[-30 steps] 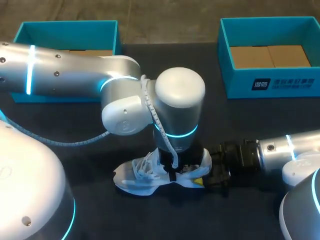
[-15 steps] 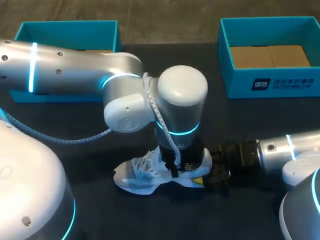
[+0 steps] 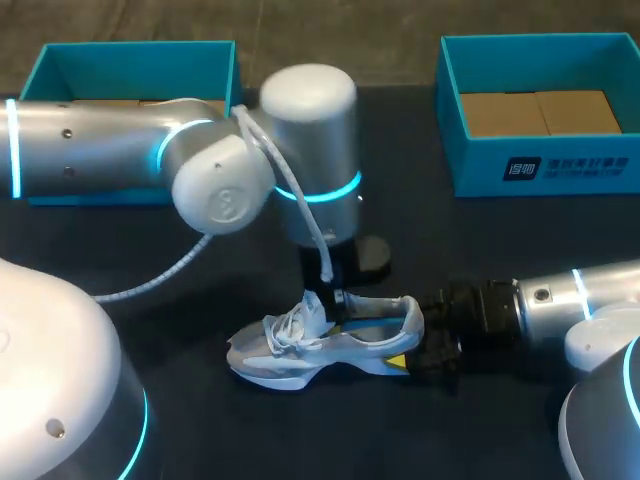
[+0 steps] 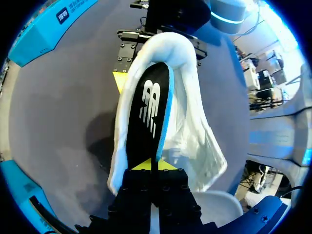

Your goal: Take the shoe out of the shoebox, open the shoe tongue, remove and reinsert the insole, then place the shoe into the shoebox

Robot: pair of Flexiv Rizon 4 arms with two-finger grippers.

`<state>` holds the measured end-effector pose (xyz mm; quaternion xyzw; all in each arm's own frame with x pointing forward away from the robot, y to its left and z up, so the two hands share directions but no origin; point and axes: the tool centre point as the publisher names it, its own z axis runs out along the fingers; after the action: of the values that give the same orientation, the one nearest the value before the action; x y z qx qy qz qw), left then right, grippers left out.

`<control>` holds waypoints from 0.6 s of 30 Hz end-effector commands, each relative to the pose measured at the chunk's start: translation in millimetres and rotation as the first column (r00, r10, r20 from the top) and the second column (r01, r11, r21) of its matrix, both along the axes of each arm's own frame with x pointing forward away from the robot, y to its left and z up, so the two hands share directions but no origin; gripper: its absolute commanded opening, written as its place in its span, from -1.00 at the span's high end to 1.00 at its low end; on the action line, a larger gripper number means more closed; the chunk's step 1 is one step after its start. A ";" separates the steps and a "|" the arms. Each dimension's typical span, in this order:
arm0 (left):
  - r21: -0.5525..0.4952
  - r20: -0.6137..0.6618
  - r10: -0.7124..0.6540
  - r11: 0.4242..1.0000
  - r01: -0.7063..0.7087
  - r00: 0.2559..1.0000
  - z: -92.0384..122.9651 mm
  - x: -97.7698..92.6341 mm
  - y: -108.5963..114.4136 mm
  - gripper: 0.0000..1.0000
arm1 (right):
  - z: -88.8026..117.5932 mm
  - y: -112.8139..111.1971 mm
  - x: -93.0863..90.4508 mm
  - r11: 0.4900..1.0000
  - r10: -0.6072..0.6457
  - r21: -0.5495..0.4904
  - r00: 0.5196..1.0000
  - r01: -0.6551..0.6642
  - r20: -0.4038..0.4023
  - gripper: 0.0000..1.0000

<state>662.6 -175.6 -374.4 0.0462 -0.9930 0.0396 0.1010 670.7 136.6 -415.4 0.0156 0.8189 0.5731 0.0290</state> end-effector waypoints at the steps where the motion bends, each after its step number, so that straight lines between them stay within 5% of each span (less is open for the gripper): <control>1: -0.081 -0.046 0.001 0.997 -0.005 0.999 4.0 3.7 12.4 1.00 | -0.4 1.3 -1.1 1.000 0.000 -0.005 1.000 0.000 -0.001 1.00; 18: -0.173 -0.124 -0.113 0.981 0.090 0.986 22.8 -11.6 5.7 1.00 | -0.4 1.3 -1.1 1.000 0.000 -0.005 1.000 0.000 -0.001 1.00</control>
<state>653.3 -172.3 -354.8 -0.0089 -0.9789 0.1095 0.1725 670.1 136.6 -415.6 0.0154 0.8189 0.5730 0.0289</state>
